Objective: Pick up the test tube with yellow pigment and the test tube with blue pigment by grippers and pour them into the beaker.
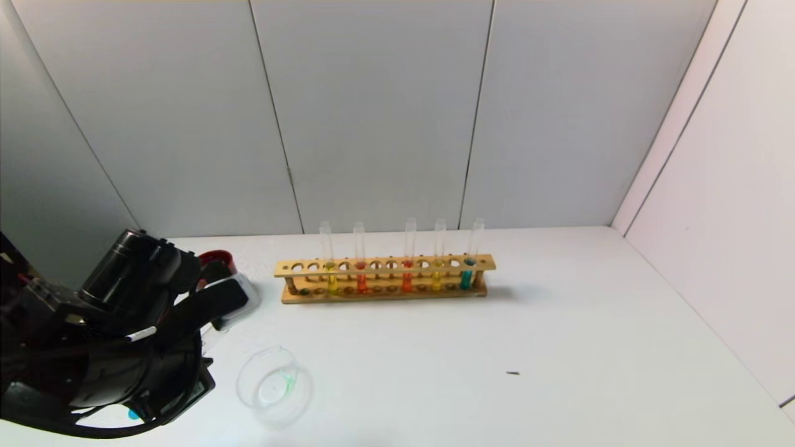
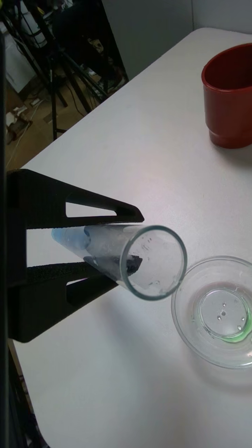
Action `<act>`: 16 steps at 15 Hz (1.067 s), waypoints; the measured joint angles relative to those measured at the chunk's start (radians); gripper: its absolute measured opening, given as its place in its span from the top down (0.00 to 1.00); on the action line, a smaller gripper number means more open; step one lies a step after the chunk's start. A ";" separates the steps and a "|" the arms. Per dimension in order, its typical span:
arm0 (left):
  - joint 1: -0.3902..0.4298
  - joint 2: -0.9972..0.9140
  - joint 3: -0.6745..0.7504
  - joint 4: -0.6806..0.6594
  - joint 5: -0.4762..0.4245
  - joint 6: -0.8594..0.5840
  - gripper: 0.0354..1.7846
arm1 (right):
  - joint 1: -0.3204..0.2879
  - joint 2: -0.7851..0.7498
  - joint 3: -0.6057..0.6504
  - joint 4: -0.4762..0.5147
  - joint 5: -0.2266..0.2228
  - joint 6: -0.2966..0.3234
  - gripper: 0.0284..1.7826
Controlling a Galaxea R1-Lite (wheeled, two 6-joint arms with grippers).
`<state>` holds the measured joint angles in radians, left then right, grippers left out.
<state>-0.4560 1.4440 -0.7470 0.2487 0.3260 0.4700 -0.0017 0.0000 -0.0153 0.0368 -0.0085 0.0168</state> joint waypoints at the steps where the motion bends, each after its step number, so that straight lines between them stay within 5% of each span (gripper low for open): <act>1: -0.001 0.022 -0.001 0.000 0.006 0.008 0.84 | 0.000 0.000 0.000 0.000 0.000 0.000 0.05; 16: -0.071 0.296 -0.083 0.166 0.091 0.049 0.84 | 0.000 0.000 0.000 0.000 0.000 0.000 0.05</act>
<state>-0.5272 1.7400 -0.8298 0.4151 0.4170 0.5194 -0.0017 0.0000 -0.0153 0.0368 -0.0081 0.0168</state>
